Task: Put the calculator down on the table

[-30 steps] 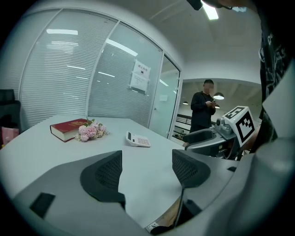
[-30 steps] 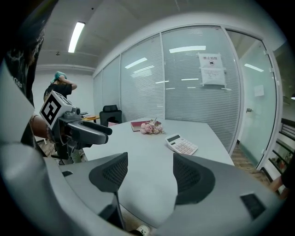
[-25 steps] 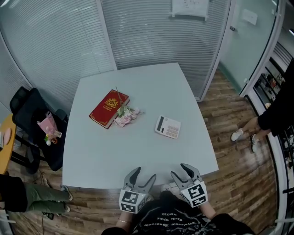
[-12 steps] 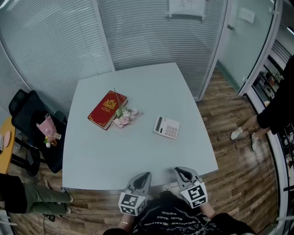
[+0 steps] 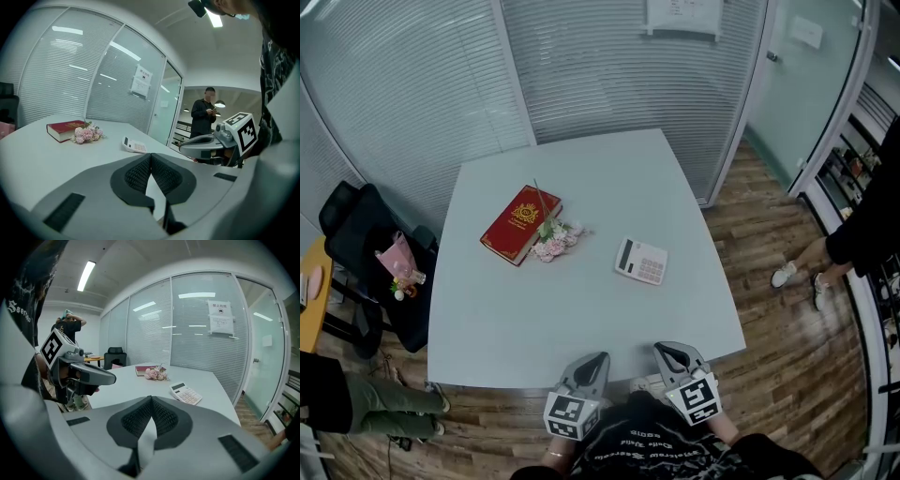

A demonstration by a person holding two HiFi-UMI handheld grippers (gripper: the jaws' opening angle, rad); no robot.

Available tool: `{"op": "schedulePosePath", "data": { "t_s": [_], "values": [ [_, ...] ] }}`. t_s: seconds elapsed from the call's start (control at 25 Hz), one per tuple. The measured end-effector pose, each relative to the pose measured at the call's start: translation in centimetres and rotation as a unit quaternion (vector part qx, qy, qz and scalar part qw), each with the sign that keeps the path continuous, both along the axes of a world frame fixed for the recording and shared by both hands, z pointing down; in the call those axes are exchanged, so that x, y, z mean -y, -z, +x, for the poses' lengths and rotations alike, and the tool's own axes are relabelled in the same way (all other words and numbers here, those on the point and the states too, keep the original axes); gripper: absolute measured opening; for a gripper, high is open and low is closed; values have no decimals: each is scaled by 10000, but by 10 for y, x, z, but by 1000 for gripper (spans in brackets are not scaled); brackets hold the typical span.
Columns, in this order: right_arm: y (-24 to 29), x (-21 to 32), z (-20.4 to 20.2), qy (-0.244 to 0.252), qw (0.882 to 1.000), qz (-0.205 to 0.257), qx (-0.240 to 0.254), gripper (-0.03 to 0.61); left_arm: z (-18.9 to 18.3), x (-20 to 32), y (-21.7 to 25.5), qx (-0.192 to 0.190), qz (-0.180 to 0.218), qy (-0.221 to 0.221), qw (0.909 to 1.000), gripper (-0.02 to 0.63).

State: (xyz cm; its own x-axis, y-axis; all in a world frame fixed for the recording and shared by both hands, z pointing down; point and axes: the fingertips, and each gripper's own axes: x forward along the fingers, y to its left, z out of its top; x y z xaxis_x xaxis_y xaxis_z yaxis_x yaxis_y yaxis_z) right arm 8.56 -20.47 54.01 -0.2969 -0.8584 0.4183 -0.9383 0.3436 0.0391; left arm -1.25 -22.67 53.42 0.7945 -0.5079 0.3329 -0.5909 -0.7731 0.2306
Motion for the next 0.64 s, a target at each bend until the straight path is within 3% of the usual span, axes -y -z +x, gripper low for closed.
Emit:
{"op": "schedulePosePath", "data": {
  "t_s": [0.64],
  "values": [
    [0,5,13,-279,9995,-30,116,6,8,2,1,93,25,87,9999,20]
  ]
}}
